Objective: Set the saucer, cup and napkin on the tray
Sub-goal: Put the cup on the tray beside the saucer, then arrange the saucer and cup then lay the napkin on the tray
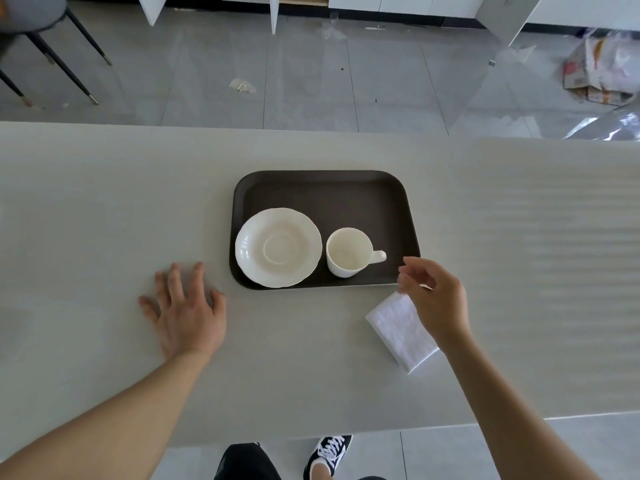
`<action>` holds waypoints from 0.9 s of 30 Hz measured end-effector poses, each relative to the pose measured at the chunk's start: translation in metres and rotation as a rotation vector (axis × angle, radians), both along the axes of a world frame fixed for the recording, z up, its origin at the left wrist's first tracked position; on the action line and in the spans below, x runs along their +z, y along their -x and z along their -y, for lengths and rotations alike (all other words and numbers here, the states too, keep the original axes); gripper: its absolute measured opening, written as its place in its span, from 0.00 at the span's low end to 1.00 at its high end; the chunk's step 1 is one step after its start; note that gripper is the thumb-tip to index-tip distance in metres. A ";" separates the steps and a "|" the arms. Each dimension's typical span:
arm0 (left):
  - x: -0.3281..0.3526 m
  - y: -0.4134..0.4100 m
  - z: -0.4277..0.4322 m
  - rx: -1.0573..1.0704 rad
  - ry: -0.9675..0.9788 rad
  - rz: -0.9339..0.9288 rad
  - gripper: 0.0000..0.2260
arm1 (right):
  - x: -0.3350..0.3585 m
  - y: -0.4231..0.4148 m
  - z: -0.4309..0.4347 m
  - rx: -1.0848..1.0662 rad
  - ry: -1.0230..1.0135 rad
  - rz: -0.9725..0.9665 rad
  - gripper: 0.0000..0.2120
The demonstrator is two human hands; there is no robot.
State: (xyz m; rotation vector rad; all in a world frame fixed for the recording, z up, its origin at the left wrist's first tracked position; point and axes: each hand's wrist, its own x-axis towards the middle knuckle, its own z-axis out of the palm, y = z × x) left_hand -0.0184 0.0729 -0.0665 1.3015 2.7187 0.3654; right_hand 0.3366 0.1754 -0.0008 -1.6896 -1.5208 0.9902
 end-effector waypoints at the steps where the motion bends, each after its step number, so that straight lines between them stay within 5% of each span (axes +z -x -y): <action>1: 0.000 0.000 0.000 -0.001 0.003 0.004 0.27 | 0.001 -0.004 0.006 -0.007 -0.013 0.043 0.12; 6: -0.002 -0.001 0.001 -0.010 0.002 0.006 0.27 | 0.003 -0.027 0.033 0.025 -0.008 0.412 0.11; 11: -0.004 0.002 0.001 -0.010 0.001 0.003 0.27 | 0.002 -0.032 0.043 0.104 0.147 0.801 0.27; 27: -0.004 0.003 0.002 -0.007 0.002 0.003 0.27 | -0.004 -0.029 0.031 0.080 0.344 0.815 0.25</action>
